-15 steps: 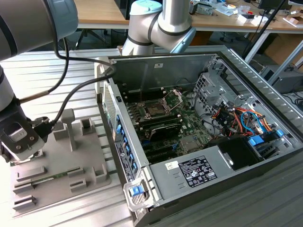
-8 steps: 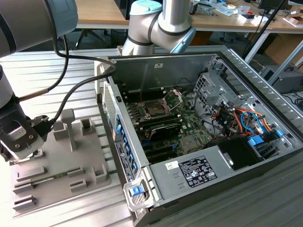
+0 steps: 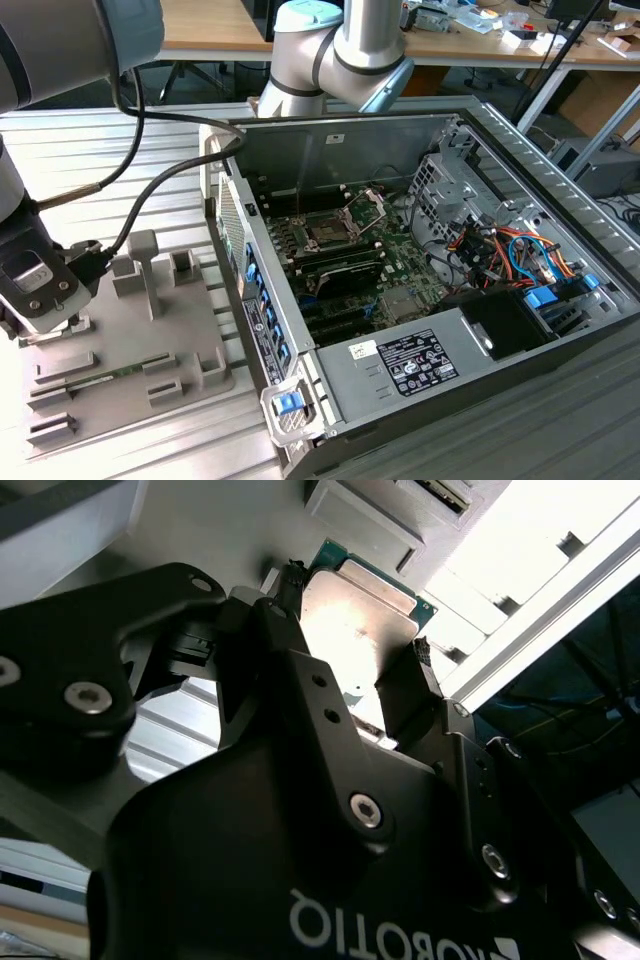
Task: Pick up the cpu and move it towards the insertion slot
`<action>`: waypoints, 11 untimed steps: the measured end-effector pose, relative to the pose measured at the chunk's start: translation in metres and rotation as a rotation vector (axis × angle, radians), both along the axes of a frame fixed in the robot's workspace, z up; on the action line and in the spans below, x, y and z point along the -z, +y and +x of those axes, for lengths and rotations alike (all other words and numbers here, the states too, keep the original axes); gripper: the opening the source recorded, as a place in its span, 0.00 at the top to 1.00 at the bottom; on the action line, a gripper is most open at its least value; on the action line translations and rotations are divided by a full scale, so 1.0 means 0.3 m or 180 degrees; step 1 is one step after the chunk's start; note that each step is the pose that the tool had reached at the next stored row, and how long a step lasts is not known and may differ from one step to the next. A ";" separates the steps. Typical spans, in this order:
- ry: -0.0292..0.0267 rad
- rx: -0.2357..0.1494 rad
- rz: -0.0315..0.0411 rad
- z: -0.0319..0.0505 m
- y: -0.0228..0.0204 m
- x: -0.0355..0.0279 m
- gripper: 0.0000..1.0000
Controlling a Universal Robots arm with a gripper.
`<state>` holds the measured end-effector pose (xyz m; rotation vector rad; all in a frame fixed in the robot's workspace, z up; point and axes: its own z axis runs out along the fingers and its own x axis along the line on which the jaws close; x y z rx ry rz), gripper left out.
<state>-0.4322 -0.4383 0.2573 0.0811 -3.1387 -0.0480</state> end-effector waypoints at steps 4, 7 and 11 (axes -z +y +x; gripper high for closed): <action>0.0000 0.0000 0.0000 0.000 0.000 -0.009 0.45; 0.0000 0.0000 0.0000 0.000 0.000 -0.018 0.45; 0.0000 0.0000 0.0000 0.000 0.000 -0.028 0.45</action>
